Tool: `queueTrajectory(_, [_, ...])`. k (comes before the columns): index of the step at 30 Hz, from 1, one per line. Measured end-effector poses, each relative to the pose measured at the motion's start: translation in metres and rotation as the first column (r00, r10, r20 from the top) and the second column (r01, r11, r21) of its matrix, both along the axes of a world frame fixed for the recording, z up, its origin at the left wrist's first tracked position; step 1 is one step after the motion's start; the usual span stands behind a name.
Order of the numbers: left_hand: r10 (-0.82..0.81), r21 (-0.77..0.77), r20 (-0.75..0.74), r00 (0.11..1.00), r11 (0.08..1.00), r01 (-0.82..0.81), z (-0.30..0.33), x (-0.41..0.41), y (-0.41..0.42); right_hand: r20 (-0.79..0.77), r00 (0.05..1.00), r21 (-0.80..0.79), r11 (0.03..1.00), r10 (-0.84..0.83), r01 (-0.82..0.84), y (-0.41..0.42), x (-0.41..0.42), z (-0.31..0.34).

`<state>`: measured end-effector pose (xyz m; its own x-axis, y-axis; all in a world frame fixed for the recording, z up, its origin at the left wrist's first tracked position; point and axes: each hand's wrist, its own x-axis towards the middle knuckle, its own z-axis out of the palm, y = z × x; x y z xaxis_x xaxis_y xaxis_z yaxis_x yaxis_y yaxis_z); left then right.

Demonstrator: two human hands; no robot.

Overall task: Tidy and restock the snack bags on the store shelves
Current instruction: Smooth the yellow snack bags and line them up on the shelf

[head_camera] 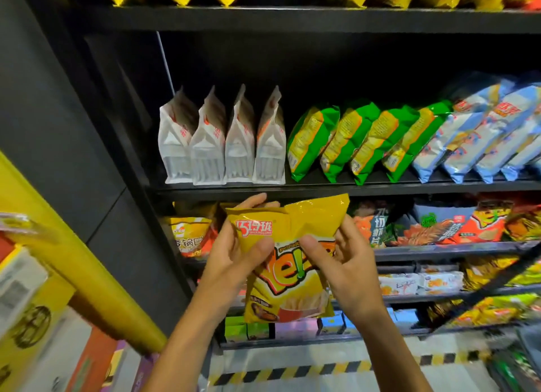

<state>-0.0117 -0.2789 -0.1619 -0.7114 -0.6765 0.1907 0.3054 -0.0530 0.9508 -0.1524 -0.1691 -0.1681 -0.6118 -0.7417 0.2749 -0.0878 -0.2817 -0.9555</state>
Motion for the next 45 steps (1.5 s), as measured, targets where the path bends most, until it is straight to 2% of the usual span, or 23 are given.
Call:
queueTrajectory(3, [0.158,0.003,-0.045,0.986,0.987,-0.158,0.001,-0.003,0.008,0.017,0.999,0.037,0.998,0.044,-0.044,0.005,0.010,-0.006])
queueTrajectory(5, [0.187,0.012,-0.033,0.982,0.982,-0.187,-0.002,0.002,0.012,0.003,0.997,0.020,0.996,0.081,-0.081,0.013,0.012,-0.007])
queueTrajectory(9, [0.155,-0.045,0.021,0.988,0.987,-0.154,-0.008,0.011,0.017,0.007,0.999,-0.031,0.998,0.050,-0.050,0.029,0.005,-0.005])
queueTrajectory(14, [0.074,-0.095,-0.030,0.997,0.993,-0.077,-0.005,0.013,0.023,-0.038,0.999,-0.009,1.000,-0.007,0.007,0.035,0.001,-0.006])
queueTrajectory(18, [0.065,-0.163,-0.039,0.997,0.984,-0.070,-0.008,0.010,0.022,0.028,0.999,-0.057,0.998,-0.018,0.019,0.038,0.002,-0.009])
queueTrajectory(24, [0.053,0.024,0.005,0.999,0.998,-0.053,-0.011,0.007,0.035,0.100,0.993,-0.069,0.996,-0.055,0.062,0.038,0.003,-0.006])
queueTrajectory(27, [0.026,0.017,0.005,1.000,1.000,-0.026,-0.012,0.007,0.033,0.117,0.991,-0.062,0.995,-0.071,0.079,0.039,0.002,-0.007])
queueTrajectory(31, [0.099,0.039,-0.013,0.995,0.994,-0.098,-0.013,0.003,0.030,0.051,0.995,-0.038,0.995,-0.089,0.091,0.034,0.002,-0.009])
queueTrajectory(36, [0.190,-0.009,-0.011,0.982,0.982,-0.190,-0.020,0.000,0.025,0.021,0.997,0.064,0.995,0.072,-0.073,0.033,-0.011,-0.009])
queueTrajectory(40, [0.144,-0.098,-0.049,0.988,0.984,-0.148,-0.024,-0.002,0.019,-0.048,0.988,0.111,0.984,0.148,-0.142,0.031,-0.019,-0.007])
queueTrajectory(45, [0.085,-0.249,-0.063,0.994,0.964,-0.098,-0.024,-0.006,0.015,-0.149,0.982,0.031,0.993,0.117,-0.114,0.027,-0.021,-0.014])
